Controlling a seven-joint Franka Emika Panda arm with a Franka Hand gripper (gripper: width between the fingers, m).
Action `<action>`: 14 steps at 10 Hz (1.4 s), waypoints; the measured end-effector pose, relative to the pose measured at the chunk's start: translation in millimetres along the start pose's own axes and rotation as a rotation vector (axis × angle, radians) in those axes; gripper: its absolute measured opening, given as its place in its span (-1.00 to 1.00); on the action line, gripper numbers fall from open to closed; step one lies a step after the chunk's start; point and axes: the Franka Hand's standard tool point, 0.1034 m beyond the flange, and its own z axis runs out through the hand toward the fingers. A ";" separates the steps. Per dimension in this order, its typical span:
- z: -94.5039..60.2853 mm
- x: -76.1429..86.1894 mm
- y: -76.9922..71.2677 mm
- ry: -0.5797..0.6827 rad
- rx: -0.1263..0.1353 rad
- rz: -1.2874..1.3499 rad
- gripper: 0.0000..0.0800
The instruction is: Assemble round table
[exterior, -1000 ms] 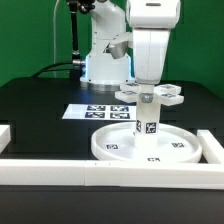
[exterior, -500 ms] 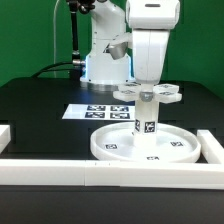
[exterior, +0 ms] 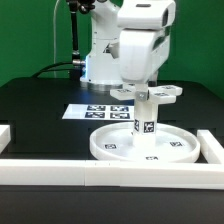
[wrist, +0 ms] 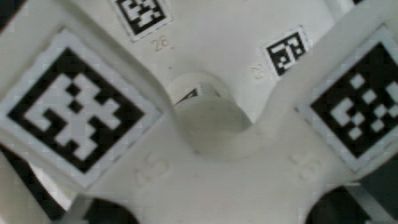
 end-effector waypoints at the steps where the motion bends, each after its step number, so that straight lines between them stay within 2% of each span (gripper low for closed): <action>1: 0.1 -0.6 0.2 0.000 0.000 0.088 0.12; 3: 0.6 -0.1 -0.5 0.017 0.014 0.354 0.12; 4: 0.6 0.6 0.3 0.026 0.007 0.428 0.12; 9: 0.8 1.3 0.3 0.030 0.017 0.773 0.12; 11: 1.1 -2.2 2.9 0.063 0.055 0.986 0.12; 14: 1.2 -1.8 2.5 0.101 0.077 1.293 0.12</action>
Offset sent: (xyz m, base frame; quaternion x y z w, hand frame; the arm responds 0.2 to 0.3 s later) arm -0.0114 0.0066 -0.0030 0.0069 0.0491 0.2507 0.9668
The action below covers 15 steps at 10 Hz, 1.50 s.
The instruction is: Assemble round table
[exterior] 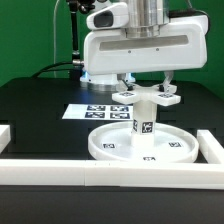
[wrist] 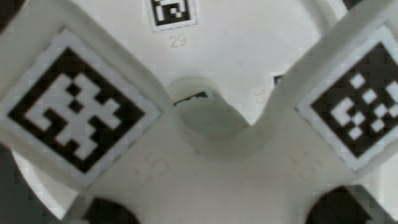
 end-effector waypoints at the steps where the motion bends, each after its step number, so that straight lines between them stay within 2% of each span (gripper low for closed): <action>1: 0.0 -0.1 -1.0 0.010 0.011 0.129 0.12; 3: 0.0 0.0 -3.1 0.034 0.023 0.303 0.12; 6: -0.2 0.6 -5.1 0.061 0.060 0.636 0.12; 13: -0.5 1.5 -5.0 0.056 0.086 1.018 0.12; 15: -1.0 4.4 -4.3 0.074 0.141 1.251 0.12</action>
Offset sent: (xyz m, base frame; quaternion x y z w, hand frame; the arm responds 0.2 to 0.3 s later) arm -0.0096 0.0028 -0.0029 0.0136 0.0131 0.2834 0.9588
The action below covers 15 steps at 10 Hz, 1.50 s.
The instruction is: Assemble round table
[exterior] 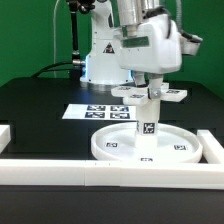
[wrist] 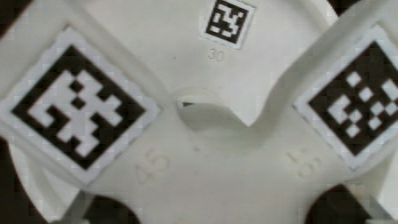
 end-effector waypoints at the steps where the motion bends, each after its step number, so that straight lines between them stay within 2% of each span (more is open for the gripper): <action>1: 0.4 -0.9 0.0 0.003 0.011 0.065 0.12; 5: -0.1 0.4 -3.5 -0.019 0.082 0.431 0.12; 7: -0.2 0.4 -5.0 -0.031 0.106 0.571 0.12; 8: -0.1 0.1 -4.9 -0.036 0.107 0.614 0.12; 9: 0.2 -0.9 -4.7 -0.037 0.106 0.609 0.43; 10: 0.1 -1.3 -4.9 -0.037 0.105 0.592 0.56; 11: -5.4 -5.6 -6.4 -0.058 0.071 0.524 0.56; 12: -17.1 -8.4 -11.7 -0.084 0.058 0.479 0.62; 13: -27.9 -8.5 -17.3 -0.093 0.073 0.446 0.62; 14: -33.0 -10.4 -19.1 -0.100 0.076 0.424 0.62; 15: -30.4 -10.0 -17.6 -0.097 0.073 0.394 0.62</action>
Offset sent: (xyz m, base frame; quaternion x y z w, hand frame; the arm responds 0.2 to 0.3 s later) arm -0.0076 0.0016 -0.0030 0.0206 -0.0147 0.2198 0.9752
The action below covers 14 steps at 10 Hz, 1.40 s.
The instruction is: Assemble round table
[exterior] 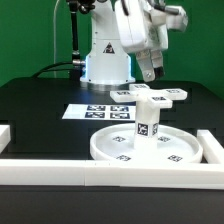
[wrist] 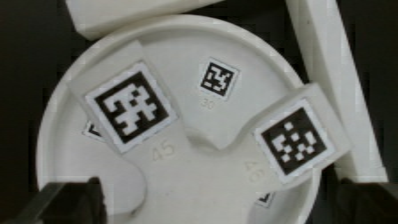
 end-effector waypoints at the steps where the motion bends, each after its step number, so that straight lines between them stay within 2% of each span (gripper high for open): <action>1: 1.2 0.3 0.8 0.001 -0.002 -0.002 0.62; 2: 2.4 0.1 1.7 0.007 -0.007 -0.068 0.62; 3: 7.0 -0.2 4.7 0.038 -0.028 -0.316 0.62; 5: 7.7 -6.1 6.9 0.053 -0.080 -0.675 0.62; 6: 8.3 -10.9 7.6 0.040 -0.117 -0.814 0.62; 11: 8.8 -9.9 6.6 0.023 -0.124 -1.140 0.62; 13: 9.4 -7.6 5.2 0.036 -0.122 -1.439 0.62; 14: 9.4 -8.3 5.2 0.040 -0.141 -1.630 0.62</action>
Offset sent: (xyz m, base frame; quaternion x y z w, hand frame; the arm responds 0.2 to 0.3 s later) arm -0.0008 -0.0008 0.0002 -0.0439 0.0624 -0.3452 0.9354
